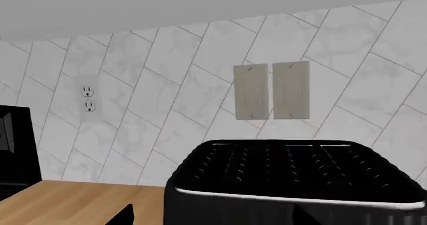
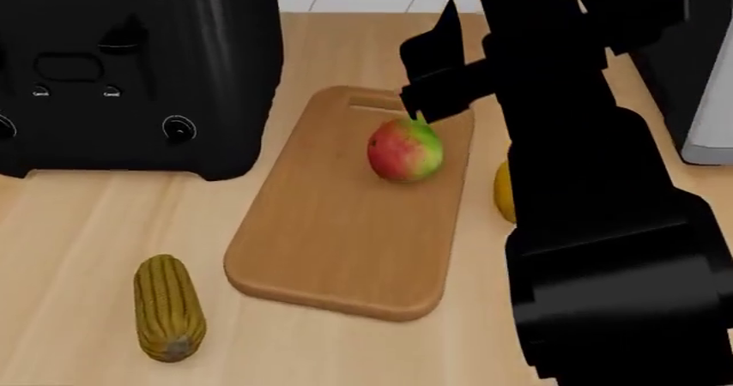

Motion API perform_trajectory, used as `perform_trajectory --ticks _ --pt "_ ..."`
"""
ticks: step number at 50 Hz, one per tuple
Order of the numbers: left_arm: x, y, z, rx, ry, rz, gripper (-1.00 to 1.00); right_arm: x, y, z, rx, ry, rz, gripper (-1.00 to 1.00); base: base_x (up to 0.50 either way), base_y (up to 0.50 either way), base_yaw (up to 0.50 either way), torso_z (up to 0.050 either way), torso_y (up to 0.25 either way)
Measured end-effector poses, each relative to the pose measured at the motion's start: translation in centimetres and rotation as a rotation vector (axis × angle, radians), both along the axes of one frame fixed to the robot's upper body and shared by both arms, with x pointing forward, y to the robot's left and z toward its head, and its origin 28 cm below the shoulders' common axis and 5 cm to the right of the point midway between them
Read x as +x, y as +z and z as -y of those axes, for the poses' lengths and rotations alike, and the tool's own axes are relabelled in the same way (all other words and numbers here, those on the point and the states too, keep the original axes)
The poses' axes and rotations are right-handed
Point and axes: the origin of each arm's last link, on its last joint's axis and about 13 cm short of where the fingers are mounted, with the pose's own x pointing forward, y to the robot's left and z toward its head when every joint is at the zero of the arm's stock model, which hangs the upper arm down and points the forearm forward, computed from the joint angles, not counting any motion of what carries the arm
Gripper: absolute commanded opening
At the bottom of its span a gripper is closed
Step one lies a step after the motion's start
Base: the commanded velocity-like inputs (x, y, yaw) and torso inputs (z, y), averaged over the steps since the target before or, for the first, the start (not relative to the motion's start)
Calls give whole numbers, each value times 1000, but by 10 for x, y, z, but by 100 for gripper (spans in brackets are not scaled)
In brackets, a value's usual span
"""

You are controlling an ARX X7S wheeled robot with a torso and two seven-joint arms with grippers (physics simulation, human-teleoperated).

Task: Clear the non-vegetable object off the cutting board and place the vegetables onto it.

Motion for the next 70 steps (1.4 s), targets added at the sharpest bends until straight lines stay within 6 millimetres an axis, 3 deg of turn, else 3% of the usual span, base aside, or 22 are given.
perform_trajectory --ticks 11,28,57,70 --pt "-6 7 0 8 -4 20 100 -1 0 2 -5 -4 -8 100 487 0 0 0 1" --pt "-11 11 -1 13 -8 36 100 -2 0 3 -16 -11 -22 100 0 0 0 0 1" --pt "-5 8 -3 19 -1 33 100 31 -2 -5 -62 158 -361 100 0 0 0 0 0" --pt "-2 8 -2 18 -4 28 100 31 -1 -17 -81 285 -467 100 0 0 0 0 0"
